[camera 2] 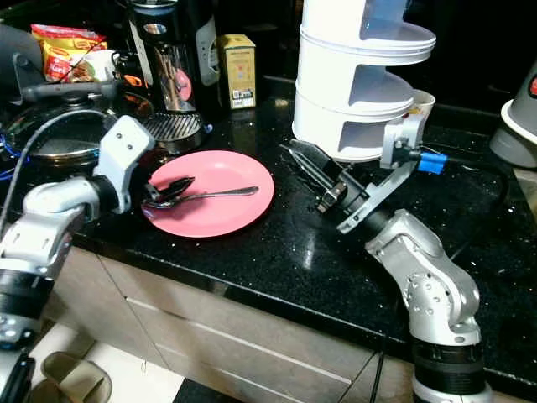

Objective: Kitchen organization

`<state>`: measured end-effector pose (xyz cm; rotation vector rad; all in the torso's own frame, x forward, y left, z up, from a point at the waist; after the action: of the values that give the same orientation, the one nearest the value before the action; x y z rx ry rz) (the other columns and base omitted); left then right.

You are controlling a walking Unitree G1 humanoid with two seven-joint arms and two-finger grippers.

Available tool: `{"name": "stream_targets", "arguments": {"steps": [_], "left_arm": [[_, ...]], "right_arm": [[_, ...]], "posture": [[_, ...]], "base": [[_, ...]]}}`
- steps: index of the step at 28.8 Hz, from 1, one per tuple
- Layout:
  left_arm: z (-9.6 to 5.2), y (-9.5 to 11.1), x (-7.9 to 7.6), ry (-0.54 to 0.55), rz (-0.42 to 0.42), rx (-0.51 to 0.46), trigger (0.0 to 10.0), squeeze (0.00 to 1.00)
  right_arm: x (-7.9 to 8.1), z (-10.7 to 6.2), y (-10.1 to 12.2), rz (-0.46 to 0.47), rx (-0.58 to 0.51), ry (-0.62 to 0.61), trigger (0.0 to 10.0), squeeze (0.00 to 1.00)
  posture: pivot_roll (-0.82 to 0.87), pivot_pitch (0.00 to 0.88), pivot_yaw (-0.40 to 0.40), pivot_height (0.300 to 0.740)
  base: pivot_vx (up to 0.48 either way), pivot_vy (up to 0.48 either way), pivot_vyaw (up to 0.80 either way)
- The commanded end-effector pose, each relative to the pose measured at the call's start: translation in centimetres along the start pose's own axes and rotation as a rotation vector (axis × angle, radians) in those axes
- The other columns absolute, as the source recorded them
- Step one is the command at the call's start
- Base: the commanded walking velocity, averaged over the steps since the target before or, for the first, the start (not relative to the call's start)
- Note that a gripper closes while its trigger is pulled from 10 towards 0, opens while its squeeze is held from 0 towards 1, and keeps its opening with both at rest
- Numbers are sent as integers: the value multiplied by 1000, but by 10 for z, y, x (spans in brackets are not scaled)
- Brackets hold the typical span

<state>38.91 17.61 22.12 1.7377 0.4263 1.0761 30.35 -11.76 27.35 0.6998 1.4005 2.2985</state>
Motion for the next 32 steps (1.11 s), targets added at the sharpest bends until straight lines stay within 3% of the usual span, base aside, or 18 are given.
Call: {"name": "stream_targets", "arguments": {"steps": [1, 10, 14, 20, 25, 32], "left_arm": [[5, 0, -6, -44, -3, -11, 10000, 0], [16, -3, -11, -110, 6, -13, 10000, 0], [24, -3, -23, -208, 9, -1, 10000, 0], [25, -5, -28, -263, 5, 18, 10000, 0], [24, -15, -29, -307, -12, 100, 10000, 0], [15, -36, -25, -378, -42, 296, 10000, 0]], "right_arm": [[2, -1, 2, -18, 14, 0, 10000, 0], [7, 0, 3, -21, 23, 13, 10000, 0], [9, 0, 6, -36, 23, 8, 10000, 0], [11, -1, 7, -39, 26, 6, 10000, 0], [13, -1, 7, -44, 29, 3, 10000, 0], [12, 1, 8, -58, 36, -9, 10000, 0]], "posture": [[-80, 0, -23, 740], [-95, 0, -20, 740], [-103, 0, -13, 740], [-109, 0, -6, 740], [-112, 0, -1, 740], [-109, 0, 3, 740]], "base": [[0, 0, 0], [0, 0, 0], [0, 0, 0], [0, 0, 0], [0, 0, 0], [0, 0, 0]]}}
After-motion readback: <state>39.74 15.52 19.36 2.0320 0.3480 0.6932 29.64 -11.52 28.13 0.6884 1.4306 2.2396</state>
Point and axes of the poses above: a point about 5 cm out from each wrist's last joint towards the gripper, its own z axis pointing out of the wrist towards the gripper, its own y axis along the axis of the wrist's last joint, x = y × z, the point moved 4 cm from there along z, pointing out of the wrist towards the gripper, and after that the axes turned 3 degrees about z, right-handed, at the moved point
